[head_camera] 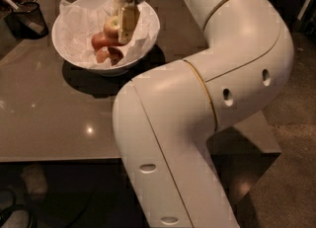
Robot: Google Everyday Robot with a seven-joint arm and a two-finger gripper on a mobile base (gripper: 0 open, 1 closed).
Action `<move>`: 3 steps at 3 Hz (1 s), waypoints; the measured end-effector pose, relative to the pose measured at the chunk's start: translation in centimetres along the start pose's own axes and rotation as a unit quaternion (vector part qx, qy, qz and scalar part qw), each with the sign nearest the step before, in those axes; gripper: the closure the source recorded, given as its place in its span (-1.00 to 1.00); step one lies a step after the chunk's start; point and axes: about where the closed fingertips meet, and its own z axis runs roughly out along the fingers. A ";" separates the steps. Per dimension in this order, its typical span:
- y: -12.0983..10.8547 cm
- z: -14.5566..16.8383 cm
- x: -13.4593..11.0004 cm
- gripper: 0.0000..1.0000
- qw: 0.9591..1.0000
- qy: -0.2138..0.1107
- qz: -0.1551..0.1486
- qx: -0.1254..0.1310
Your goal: Pick apple from white bowl
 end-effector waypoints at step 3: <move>2.6 -4.3 -3.0 1.00 0.999 0.003 -0.041 0.032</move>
Offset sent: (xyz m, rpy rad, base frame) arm -0.0686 -0.0083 0.0441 -0.0204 -0.0683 0.0586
